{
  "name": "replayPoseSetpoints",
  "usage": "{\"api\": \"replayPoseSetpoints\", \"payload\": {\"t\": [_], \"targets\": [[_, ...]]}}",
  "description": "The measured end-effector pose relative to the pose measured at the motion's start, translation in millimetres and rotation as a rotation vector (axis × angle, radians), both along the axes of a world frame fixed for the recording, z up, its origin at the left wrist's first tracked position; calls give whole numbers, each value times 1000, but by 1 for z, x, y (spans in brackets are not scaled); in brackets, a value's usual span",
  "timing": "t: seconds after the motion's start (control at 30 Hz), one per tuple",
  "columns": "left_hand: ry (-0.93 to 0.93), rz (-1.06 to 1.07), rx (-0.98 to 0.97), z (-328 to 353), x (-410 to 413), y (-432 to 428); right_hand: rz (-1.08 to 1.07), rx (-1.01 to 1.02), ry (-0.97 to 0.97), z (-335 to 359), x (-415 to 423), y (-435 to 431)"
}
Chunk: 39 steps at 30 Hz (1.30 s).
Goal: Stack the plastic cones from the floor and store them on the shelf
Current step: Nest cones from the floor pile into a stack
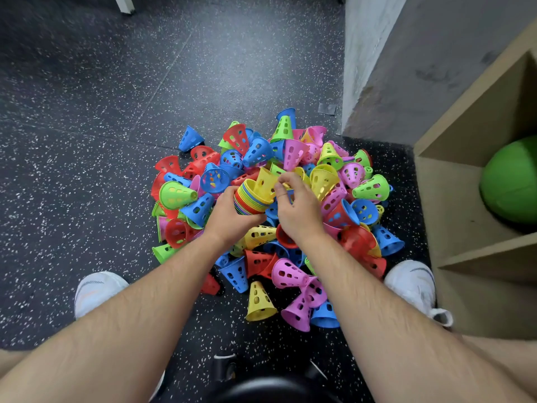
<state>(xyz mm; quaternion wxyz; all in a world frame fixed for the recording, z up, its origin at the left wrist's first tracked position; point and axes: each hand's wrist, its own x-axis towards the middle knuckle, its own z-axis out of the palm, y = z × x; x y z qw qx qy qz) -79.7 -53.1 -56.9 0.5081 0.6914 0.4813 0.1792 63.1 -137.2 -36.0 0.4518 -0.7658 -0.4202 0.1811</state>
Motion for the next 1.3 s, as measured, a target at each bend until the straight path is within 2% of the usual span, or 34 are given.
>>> {"api": "replayPoseSetpoints", "payload": {"t": [0.13,0.23,0.4,0.5,0.57,0.73,0.83,1.0,1.07,1.3], "targets": [[-17,-4,-16,1,11,-7,93,-48,75,-9,-10,-13],[-16,5,3,-2,16,-15,41,-23,92,-14,-5,-18],[14,-21,-2,-7,22,-24,-53,-173,-55,-28,14,-32],[24,-18,-17,-11,17,-28,137,-420,-300,-37,21,-36],[34,-21,-17,-14,14,-30,249,-576,-385,-40,22,-36],[61,-31,-29,-21,8,-33,293,-704,-486,-47,20,-34],[45,-32,-41,-20,7,-34,230,-640,-482,-49,20,-33],[3,7,-67,-19,5,-30,-95,-313,-126,-42,28,-28],[-13,22,-71,-19,5,-28,-170,-241,-3,-34,31,-26],[-23,21,-72,-19,3,-26,-319,-103,183,-15,38,-16]]}}
